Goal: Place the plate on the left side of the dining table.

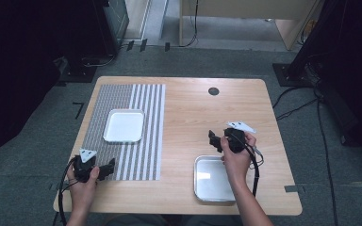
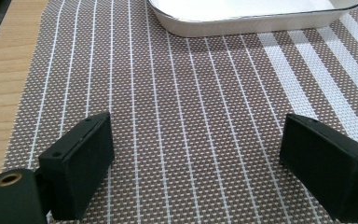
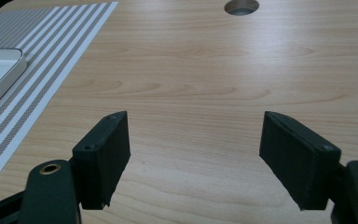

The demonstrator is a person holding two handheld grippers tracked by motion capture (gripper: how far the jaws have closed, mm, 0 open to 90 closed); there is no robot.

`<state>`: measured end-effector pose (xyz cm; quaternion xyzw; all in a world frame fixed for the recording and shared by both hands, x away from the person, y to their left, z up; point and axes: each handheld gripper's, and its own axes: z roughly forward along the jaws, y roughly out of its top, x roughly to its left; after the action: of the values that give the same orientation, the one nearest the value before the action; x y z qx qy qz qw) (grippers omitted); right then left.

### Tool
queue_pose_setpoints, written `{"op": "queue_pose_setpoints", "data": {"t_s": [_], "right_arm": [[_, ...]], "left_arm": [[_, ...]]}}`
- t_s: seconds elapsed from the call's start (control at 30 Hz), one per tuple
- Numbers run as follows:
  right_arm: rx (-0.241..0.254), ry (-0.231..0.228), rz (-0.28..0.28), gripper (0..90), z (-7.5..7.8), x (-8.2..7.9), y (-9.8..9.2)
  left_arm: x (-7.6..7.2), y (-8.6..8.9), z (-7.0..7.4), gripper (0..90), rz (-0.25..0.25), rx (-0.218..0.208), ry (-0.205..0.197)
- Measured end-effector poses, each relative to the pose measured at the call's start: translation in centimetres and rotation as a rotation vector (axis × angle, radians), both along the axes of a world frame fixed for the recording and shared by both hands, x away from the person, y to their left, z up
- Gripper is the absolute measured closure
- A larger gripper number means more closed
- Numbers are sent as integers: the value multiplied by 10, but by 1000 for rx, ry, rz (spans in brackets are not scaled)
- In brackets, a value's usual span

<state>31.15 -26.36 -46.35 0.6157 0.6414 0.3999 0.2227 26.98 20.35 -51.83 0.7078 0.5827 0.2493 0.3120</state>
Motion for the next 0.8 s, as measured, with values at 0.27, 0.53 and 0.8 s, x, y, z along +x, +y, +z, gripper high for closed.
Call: {"op": "queue_pose_setpoints", "data": {"t_s": [0.27,0.53,0.8], "right_arm": [[-4,2,-22,248,-2,-6,-16],[-4,7,-58,248,-8,-12,-34],[-16,23,-89,248,-16,-23,-56]], "left_arm": [[0,-1,0,97,1,5,1],[0,-1,0,97,2,4,0],[0,-1,0,97,2,5,0]]}}
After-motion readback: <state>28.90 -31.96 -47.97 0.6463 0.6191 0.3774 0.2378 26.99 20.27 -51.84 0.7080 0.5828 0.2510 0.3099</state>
